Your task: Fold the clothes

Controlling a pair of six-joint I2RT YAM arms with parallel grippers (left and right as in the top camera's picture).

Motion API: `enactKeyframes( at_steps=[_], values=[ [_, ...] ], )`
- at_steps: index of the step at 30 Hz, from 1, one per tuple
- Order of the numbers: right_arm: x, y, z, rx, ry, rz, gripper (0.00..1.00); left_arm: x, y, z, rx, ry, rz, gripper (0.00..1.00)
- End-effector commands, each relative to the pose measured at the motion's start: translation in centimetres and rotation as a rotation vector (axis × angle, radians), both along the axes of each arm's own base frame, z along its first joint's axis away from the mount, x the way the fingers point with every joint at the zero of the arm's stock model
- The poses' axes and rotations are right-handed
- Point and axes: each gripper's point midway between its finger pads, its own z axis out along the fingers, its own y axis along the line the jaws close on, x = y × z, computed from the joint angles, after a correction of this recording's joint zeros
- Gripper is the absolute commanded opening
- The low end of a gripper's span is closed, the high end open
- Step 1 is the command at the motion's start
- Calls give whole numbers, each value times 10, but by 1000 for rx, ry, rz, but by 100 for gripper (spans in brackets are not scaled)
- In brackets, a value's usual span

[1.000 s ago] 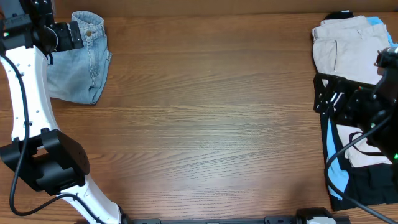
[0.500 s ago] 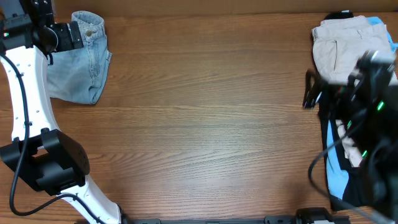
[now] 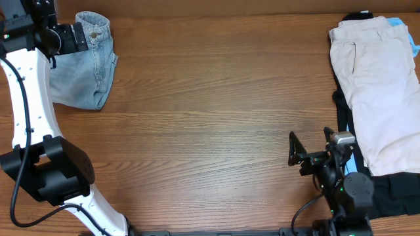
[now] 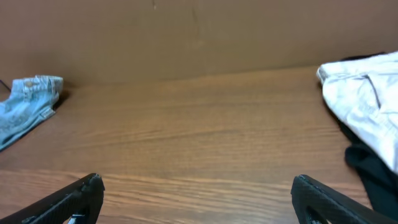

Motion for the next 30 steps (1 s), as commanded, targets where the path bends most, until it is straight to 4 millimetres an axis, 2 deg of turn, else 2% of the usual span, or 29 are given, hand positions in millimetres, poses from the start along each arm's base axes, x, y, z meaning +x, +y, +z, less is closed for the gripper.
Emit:
enactKeyframes(
  at_steps=[1, 6, 8, 30],
  values=[
    [-2, 2, -9, -2, -38, 9, 100, 2, -3, -6, -7, 7, -2, 100],
    [-4, 1, -7, 6, -141, 6, 100, 2, -3, -6, -7, 8, -2, 100],
    [-5, 1, 0, 8, -187, 6, 100, 2, -3, -6, -7, 7, -2, 100],
    [-5, 1, 0, 8, -185, 4, 100, 2, -3, -6, -8, 8, -3, 100]
  ],
)
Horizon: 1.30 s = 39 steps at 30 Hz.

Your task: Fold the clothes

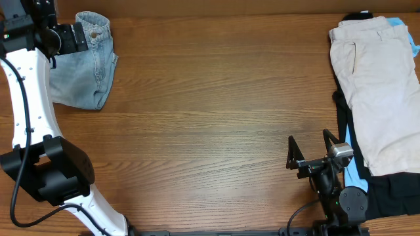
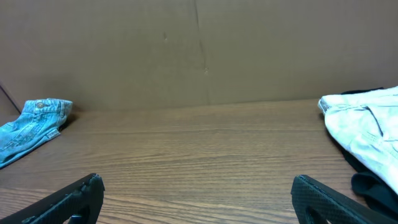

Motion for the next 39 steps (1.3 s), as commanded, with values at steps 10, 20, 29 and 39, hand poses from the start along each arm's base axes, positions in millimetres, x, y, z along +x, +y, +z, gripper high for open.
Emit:
enactKeyframes(
  at_steps=[10, 20, 29, 39],
  values=[
    [0, 1, -2, -3, -5, 3, 100, -84, -133, 130, 59, -242, -225, 100],
    [0, 1, -2, -3, -5, 3, 100, -206, -181, 101, -11, -438, -372, 100],
    [0, 1, -2, -3, -5, 3, 100, -252, -193, 37, 65, -926, -428, 100],
    [0, 1, -2, -3, -5, 3, 100, -261, -188, -28, 85, -917, -390, 100]
  ],
)
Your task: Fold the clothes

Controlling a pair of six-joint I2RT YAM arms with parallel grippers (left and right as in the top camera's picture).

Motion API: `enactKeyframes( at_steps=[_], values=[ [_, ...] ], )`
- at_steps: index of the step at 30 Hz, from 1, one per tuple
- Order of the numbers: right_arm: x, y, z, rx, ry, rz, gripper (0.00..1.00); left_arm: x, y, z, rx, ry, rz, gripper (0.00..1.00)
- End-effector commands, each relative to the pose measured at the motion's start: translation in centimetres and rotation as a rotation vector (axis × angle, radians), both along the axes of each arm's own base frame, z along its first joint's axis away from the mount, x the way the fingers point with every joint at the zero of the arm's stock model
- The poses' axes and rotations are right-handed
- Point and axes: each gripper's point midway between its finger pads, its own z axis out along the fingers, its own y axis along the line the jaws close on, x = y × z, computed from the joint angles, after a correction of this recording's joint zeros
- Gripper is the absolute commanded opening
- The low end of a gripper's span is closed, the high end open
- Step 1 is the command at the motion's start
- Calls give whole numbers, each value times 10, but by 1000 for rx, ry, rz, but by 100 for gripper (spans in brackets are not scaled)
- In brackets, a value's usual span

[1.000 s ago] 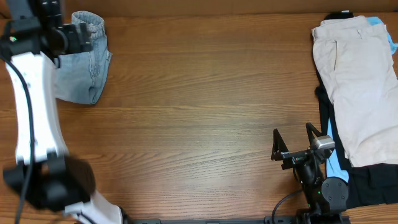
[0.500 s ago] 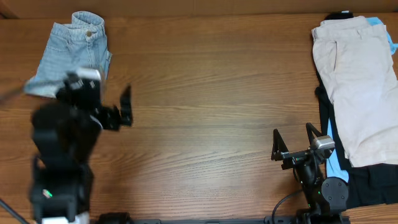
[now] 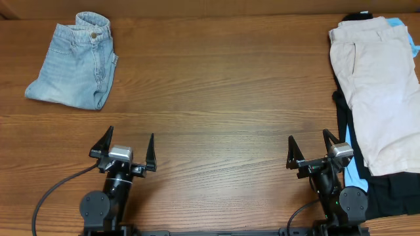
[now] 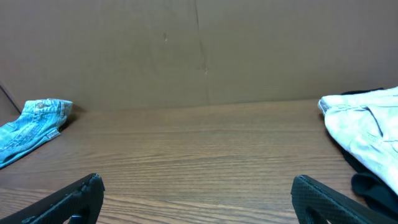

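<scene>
Folded light-blue jeans (image 3: pixel 73 60) lie at the far left of the table, seen also as jeans (image 4: pixel 31 126) in the right wrist view. A pile of clothes at the far right has beige trousers (image 3: pixel 377 85) on top, over black cloth (image 3: pixel 394 190) and a light-blue garment (image 3: pixel 353 172). My left gripper (image 3: pixel 123 145) stands open near the front edge, left of centre, holding nothing. My right gripper (image 3: pixel 308 144) is open near the front right, beside the pile, with its fingers (image 4: pixel 81 198) wide apart over bare wood.
The wooden table (image 3: pixel 216 105) stretches between the jeans and the pile. A brown cardboard wall (image 4: pixel 199 50) closes the far side of the table.
My left arm, which reached to the folded jeans at the far left, is now back at the front edge with its gripper open. The jeans lie uncovered. The right arm has not moved.
At first my left arm was stretched out over the folded jeans and my right gripper sat tilted near the pile. Then the right gripper stood level at the front. Now both grippers rest open at the front edge, the jeans folded at the far left.
</scene>
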Motion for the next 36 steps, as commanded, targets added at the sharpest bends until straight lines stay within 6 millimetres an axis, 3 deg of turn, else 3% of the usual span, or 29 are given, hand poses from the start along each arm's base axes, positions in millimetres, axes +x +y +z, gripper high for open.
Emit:
enactKeyframes(
  at_steps=[1, 5, 36],
  values=[
    [0, 1, -2, -2, -5, 3, 100, -3, 1, -13, -2, -20, 10, 100],
    [0, 1, -2, -2, -5, 3, 100, -5, -1, -51, -7, 86, 0, 100],
    [0, 1, -2, -2, -5, 3, 100, -5, -7, -50, -13, 86, -22, 100]
  ],
)
